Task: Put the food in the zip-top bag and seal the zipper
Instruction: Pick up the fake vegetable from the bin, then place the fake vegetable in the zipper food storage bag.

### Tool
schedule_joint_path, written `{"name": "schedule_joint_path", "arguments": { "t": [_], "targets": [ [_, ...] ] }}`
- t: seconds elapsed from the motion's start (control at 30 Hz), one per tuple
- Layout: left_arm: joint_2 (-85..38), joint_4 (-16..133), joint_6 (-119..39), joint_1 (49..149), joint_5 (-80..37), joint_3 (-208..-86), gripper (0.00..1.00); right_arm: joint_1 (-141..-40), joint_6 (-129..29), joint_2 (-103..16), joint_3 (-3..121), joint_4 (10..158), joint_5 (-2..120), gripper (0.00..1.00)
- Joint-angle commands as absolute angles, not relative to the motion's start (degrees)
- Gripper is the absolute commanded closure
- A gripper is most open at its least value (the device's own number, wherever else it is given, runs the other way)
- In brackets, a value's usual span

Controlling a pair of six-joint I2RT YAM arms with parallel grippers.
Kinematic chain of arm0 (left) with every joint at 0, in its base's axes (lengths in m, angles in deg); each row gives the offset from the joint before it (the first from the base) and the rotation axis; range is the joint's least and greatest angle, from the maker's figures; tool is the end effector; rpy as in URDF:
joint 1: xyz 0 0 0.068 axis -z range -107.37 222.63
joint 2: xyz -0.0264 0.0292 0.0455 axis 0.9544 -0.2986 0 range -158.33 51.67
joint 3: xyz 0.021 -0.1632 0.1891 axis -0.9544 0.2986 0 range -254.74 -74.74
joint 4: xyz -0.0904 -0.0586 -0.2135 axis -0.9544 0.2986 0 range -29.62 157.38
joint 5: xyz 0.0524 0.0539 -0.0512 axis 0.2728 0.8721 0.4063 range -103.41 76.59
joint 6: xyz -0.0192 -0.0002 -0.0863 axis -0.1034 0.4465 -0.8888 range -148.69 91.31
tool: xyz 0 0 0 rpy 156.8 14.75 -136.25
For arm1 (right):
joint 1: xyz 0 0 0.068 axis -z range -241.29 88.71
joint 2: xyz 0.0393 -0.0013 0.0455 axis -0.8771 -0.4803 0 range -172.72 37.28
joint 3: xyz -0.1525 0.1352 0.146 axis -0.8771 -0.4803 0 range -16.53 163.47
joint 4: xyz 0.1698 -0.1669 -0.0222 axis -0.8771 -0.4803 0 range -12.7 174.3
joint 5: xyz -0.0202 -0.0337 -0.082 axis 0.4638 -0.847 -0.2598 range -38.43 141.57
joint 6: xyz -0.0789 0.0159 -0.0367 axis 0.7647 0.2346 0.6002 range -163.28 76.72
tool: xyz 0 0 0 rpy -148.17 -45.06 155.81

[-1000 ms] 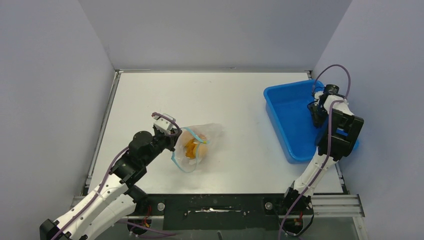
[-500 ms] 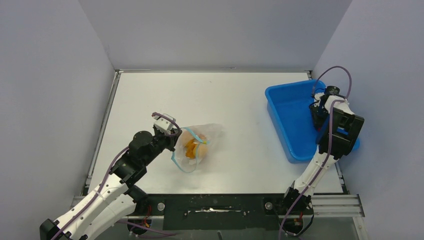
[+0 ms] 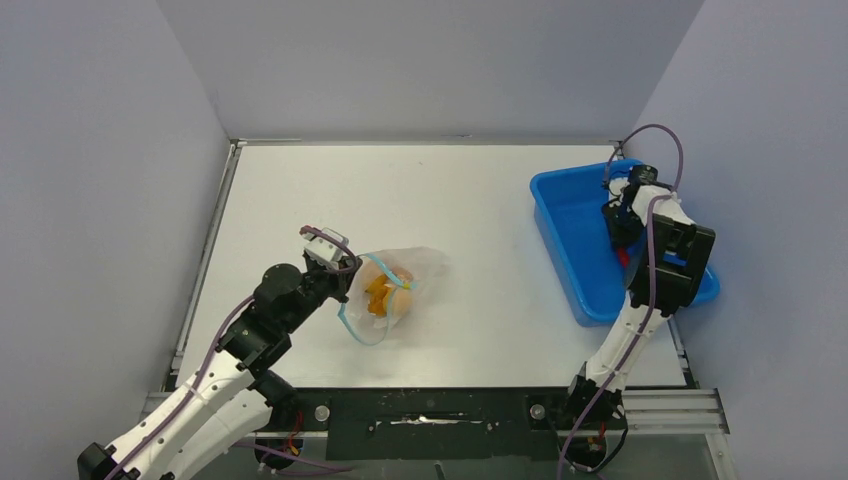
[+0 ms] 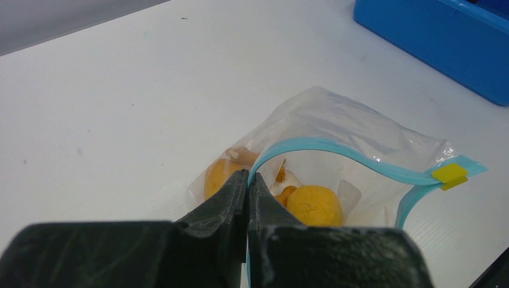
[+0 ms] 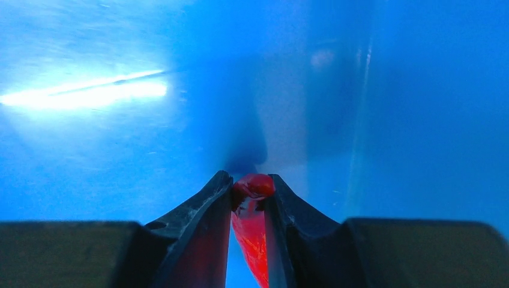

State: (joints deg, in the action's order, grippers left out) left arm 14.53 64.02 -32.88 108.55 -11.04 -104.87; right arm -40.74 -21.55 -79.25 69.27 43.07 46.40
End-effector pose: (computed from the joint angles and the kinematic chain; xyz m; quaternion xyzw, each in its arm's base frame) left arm 0.1675 -0.1173 0.2634 0.1977 0.7438 -0.2039 0.6051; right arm 0.3677 -0.1455 0.1230 -0.0031 0.9867 -0.0981 0.1299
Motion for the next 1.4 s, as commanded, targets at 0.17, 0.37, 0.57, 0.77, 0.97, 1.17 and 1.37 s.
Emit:
{"name": "schedule_joint_path", "arguments": {
  "t": [0.17,0.37,0.57,0.77,0.97,1.17,1.37],
  "targets": [
    [15.3,59.5,-36.6,108.7,-10.8,-105.8,1.00,-45.2,-27.3,-61.6,64.8,47.9,49.6,0.89],
    [12.2,59.6,-42.9,108.7,-14.3,-109.4,1.00,-49.8,-28.7,-51.3,61.8,50.7,49.4,0.90],
    [9.2,62.2,-46.1,108.7,-13.7,-115.1,1.00,-53.8,-27.4,-41.6,61.8,51.9,51.9,0.90],
    [6.6,64.3,-49.0,108.7,-14.7,-119.5,1.00,-59.1,-27.3,-34.1,61.4,52.0,61.3,0.90],
    [3.2,65.6,-53.3,108.7,-17.0,-121.9,1.00,-72.2,-27.7,-28.0,59.7,55.2,66.1,0.89],
    [0.9,66.0,-55.2,108.7,-18.5,-123.2,1.00,-86.1,-30.1,-24.9,58.5,62.8,72.3,0.90],
    [-0.9,66.2,-56.3,108.7,-20.1,-124.2,1.00,-97.8,-32.7,-24.3,57.0,73.5,74.5,0.92]
  ]
}}
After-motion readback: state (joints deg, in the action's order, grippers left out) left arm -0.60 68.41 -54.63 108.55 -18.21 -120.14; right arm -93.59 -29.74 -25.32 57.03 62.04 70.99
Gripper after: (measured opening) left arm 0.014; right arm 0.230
